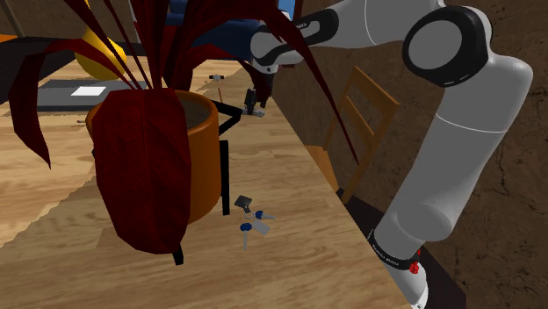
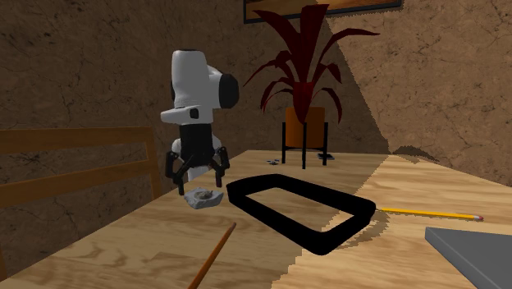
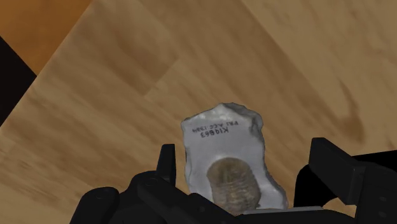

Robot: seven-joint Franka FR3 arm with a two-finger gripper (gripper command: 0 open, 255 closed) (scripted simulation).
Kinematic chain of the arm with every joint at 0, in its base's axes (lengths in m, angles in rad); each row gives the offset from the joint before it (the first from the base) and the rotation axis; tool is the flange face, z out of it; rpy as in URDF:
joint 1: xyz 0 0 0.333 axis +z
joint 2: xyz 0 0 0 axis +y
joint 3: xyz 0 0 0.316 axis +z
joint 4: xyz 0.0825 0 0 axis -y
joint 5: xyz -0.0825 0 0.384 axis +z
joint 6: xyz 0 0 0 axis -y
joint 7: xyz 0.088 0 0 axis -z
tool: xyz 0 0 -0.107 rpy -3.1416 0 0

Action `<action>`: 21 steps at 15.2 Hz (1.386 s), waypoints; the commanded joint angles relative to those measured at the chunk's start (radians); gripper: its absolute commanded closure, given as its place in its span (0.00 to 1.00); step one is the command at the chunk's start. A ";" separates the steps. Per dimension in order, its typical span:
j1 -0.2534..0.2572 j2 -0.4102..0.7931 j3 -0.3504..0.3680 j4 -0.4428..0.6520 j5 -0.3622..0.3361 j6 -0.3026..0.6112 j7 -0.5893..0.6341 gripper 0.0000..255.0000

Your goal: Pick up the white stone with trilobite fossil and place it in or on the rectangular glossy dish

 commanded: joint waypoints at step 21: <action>0.000 -0.021 -0.001 0.081 -0.008 -0.102 0.009 1.00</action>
